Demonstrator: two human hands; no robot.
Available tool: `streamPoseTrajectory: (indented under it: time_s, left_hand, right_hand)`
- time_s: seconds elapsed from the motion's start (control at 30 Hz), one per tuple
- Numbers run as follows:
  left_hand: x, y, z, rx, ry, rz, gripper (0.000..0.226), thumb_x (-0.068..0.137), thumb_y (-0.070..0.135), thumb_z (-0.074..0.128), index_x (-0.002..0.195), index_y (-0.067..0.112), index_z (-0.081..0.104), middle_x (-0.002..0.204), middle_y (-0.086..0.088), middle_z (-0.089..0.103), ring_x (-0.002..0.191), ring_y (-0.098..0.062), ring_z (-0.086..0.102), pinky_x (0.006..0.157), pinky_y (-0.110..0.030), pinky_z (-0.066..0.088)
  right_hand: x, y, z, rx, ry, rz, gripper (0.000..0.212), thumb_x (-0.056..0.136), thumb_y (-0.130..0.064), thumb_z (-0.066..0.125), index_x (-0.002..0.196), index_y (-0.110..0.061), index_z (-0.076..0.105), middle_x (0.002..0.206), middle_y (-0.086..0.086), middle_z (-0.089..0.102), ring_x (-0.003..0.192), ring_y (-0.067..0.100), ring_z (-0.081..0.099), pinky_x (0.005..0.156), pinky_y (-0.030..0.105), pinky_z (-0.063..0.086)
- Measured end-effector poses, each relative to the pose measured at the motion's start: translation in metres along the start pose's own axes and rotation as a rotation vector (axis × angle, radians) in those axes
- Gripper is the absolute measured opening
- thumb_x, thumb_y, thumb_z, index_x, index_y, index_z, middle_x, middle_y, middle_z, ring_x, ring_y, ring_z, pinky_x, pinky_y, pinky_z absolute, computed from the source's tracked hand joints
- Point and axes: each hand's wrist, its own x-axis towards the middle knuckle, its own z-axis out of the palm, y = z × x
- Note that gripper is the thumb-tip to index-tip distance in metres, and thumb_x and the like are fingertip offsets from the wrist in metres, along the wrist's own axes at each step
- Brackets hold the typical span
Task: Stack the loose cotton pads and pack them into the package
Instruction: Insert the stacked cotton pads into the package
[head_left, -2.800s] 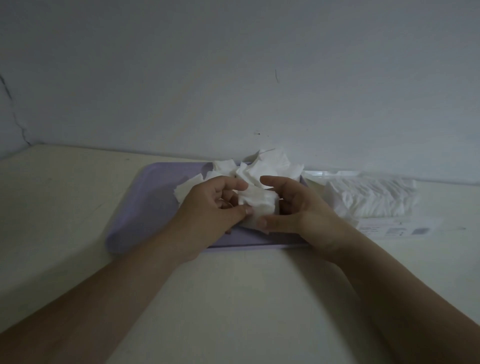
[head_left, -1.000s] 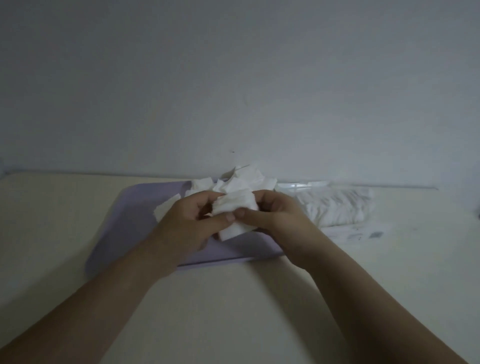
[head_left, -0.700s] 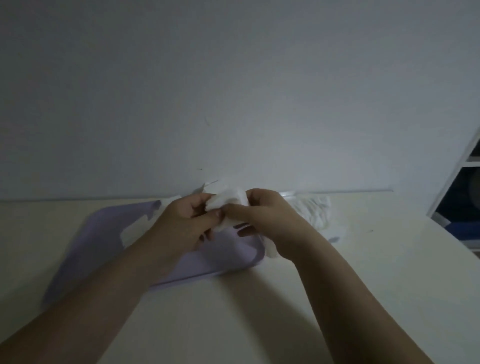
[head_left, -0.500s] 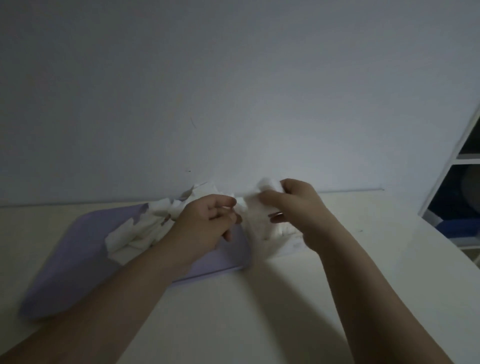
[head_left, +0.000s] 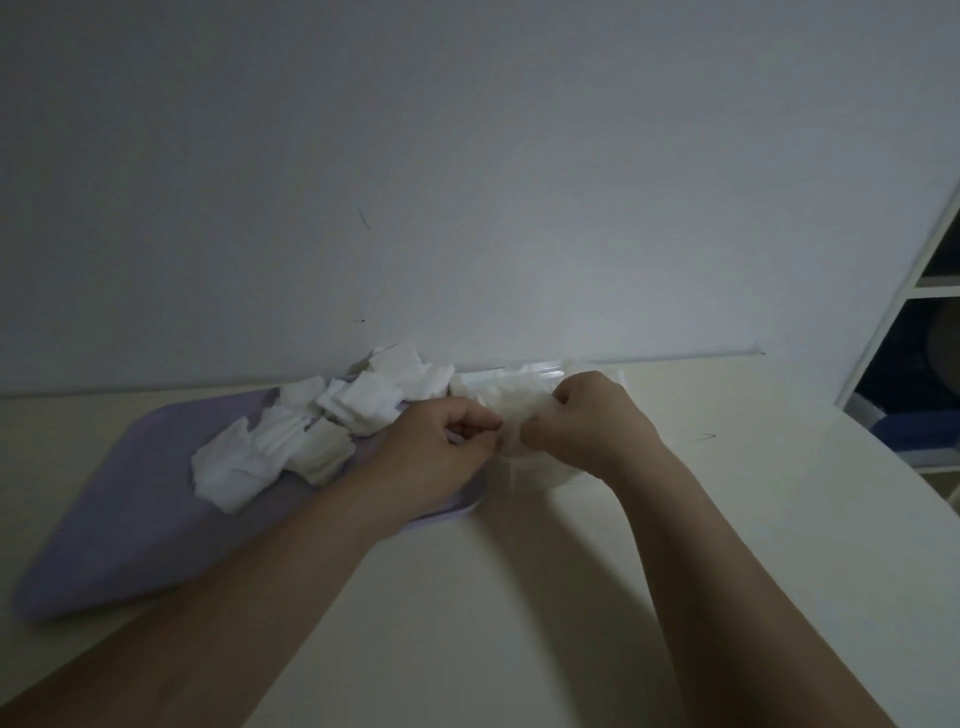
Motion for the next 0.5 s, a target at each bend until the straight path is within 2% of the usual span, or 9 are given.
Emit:
streamPoseTrajectory:
  time_s: [0.1, 0.17, 0.27, 0.37, 0.5]
  left_hand:
    - [0.000, 0.001, 0.002, -0.057, 0.008, -0.043, 0.013, 0.089, 0.016, 0.076, 0.094, 0.028, 0.079, 0.088, 0.006, 0.080, 0.081, -0.008, 0.074, 0.079, -0.019, 0.055]
    - [-0.001, 0.004, 0.003, -0.069, 0.011, -0.055, 0.012, 0.088, 0.017, 0.077, 0.094, 0.027, 0.079, 0.082, 0.008, 0.078, 0.065, 0.000, 0.068, 0.072, -0.018, 0.053]
    - [-0.002, 0.005, 0.004, -0.083, -0.010, -0.063, 0.008, 0.090, 0.020, 0.077, 0.096, 0.025, 0.079, 0.082, 0.005, 0.078, 0.059, -0.001, 0.063, 0.067, -0.020, 0.050]
    - [-0.004, 0.005, 0.001, -0.078, -0.024, -0.078, 0.009, 0.091, 0.024, 0.076, 0.100, 0.026, 0.077, 0.088, -0.002, 0.078, 0.062, -0.007, 0.062, 0.059, -0.015, 0.047]
    - [-0.006, 0.006, 0.002, -0.164, -0.019, -0.105, 0.015, 0.092, 0.019, 0.076, 0.106, 0.015, 0.071, 0.095, -0.018, 0.076, 0.060, -0.011, 0.063, 0.050, -0.014, 0.045]
  right_hand:
    - [-0.002, -0.005, 0.000, -0.159, 0.042, 0.021, 0.018, 0.069, -0.030, 0.067, 0.076, -0.017, 0.057, 0.078, -0.001, 0.059, 0.063, 0.019, 0.053, 0.060, 0.025, 0.039]
    - [-0.004, -0.010, -0.001, -0.217, 0.039, 0.029, 0.027, 0.070, -0.039, 0.069, 0.085, -0.018, 0.063, 0.086, -0.001, 0.062, 0.070, 0.021, 0.057, 0.065, 0.026, 0.041]
    - [-0.006, -0.015, 0.001, -0.275, -0.001, -0.024, 0.037, 0.077, -0.054, 0.067, 0.079, -0.018, 0.060, 0.077, -0.003, 0.062, 0.066, 0.017, 0.057, 0.057, 0.025, 0.035]
    - [-0.005, -0.014, 0.003, -0.225, -0.065, -0.069, 0.039, 0.087, -0.048, 0.062, 0.066, -0.016, 0.052, 0.064, -0.002, 0.055, 0.061, 0.019, 0.055, 0.057, 0.027, 0.035]
    - [-0.005, -0.011, 0.002, -0.141, 0.002, -0.077, 0.035, 0.080, -0.046, 0.074, 0.067, -0.015, 0.066, 0.060, -0.001, 0.059, 0.062, 0.020, 0.061, 0.056, 0.025, 0.040]
